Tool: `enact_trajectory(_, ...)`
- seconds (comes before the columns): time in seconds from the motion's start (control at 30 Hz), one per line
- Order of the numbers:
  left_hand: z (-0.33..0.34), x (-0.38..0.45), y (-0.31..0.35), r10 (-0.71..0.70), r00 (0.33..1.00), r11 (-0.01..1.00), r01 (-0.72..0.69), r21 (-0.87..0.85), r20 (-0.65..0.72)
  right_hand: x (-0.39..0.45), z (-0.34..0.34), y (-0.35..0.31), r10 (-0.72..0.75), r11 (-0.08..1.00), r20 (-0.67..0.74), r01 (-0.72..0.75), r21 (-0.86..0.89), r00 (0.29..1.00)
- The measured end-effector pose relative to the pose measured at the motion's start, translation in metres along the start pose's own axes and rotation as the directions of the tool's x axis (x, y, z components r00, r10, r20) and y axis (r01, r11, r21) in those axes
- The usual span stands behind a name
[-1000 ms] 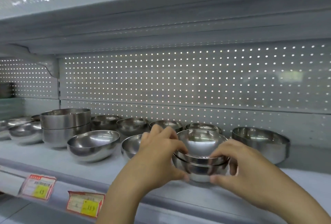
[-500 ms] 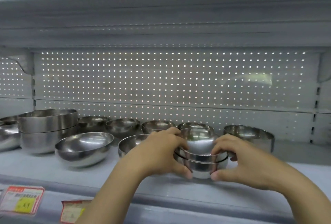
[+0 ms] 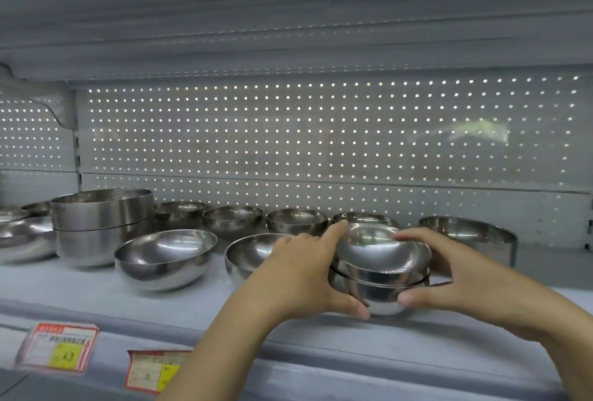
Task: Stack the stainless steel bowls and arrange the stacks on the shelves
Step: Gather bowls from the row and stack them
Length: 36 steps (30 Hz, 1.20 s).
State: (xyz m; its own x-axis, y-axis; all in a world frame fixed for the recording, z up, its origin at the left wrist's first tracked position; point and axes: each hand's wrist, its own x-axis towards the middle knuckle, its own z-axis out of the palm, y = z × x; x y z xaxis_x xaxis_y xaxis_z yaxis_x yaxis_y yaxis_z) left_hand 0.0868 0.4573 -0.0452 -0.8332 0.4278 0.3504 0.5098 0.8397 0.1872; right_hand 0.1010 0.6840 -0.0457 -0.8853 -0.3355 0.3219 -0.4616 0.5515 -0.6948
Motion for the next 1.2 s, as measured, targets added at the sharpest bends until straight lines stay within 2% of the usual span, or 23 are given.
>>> enact_trajectory(0.1, 0.001, -0.002, 0.002, -0.014, 0.998, 0.996, 0.008, -0.093, -0.061, 0.003, -0.002, -0.004, 0.005, 0.991, -0.007, -0.004, 0.135, 1.000)
enact_trajectory(0.3, -0.021, -0.007, -0.002, -0.025, 0.957, 0.964, -0.054, -0.259, -0.290, 0.020, -0.015, -0.033, -0.076, 0.971, -0.049, 0.085, 0.223, 0.996)
enact_trajectory(0.4, -0.037, -0.022, -0.020, -0.088, 0.921, 0.946, -0.043, -0.323, -0.379, 0.037, -0.006, -0.057, -0.135, 0.962, -0.048, 0.143, 0.232, 0.990)
enact_trajectory(0.53, -0.048, -0.045, -0.049, -0.189, 0.883, 0.914, -0.002, -0.405, -0.430, 0.062, 0.022, -0.082, -0.144, 0.947, 0.011, 0.135, 0.293, 0.989)
enact_trajectory(0.77, -0.028, -0.063, -0.083, -0.256, 0.884, 0.879, 0.043, -0.475, -0.392, 0.082, 0.064, -0.082, -0.091, 0.943, 0.128, 0.044, 0.329, 0.988)
enact_trajectory(1.03, -0.011, -0.059, -0.083, -0.302, 0.885, 0.841, 0.073, -0.536, -0.354, 0.081, 0.066, -0.070, 0.008, 0.972, 0.063, -0.023, 0.234, 0.998)
enact_trajectory(1.2, -0.004, -0.059, -0.087, -0.315, 0.883, 0.804, 0.053, -0.593, -0.347, 0.077, 0.072, -0.065, 0.020, 0.974, 0.088, -0.039, 0.221, 0.996)
